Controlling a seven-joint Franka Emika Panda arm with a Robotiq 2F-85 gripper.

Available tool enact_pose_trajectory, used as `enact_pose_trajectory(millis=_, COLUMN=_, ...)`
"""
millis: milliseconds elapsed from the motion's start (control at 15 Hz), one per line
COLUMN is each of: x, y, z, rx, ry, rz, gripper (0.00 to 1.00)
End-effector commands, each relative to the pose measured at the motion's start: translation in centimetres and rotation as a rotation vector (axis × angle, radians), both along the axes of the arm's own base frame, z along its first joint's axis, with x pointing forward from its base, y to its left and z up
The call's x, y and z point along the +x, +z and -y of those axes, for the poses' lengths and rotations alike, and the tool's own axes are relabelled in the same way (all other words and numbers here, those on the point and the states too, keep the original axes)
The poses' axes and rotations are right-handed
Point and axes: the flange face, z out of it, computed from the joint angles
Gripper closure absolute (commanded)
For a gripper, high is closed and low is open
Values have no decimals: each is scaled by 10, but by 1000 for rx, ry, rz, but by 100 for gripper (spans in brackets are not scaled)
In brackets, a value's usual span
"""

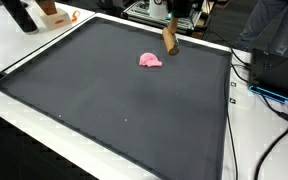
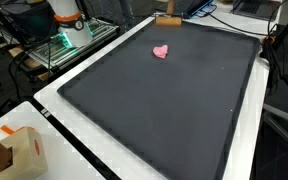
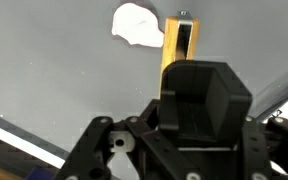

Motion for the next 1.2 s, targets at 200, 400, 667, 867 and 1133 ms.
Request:
enact_pose_trajectory(millis=200, x=-58, y=-22, z=-50, rx=-224, ry=-27, rz=213, gripper=76)
enact_pose_trajectory(millis=400, x=-73, y=-34, z=-69, rx=-289, ry=-23, rz=270, gripper=76)
enact_pose_trajectory(millis=667, x=-91, y=-47, z=-89, rx=-344, ry=-11, rz=342, gripper=76)
enact_pose_trajectory(millis=867, x=-102, y=-58, z=-101, rx=-381, ry=-4, rz=375, gripper=76)
enact_pose_trajectory(millis=1133, x=-112, y=-73, z=-111, rx=-429, ry=4, rz=390, gripper=76)
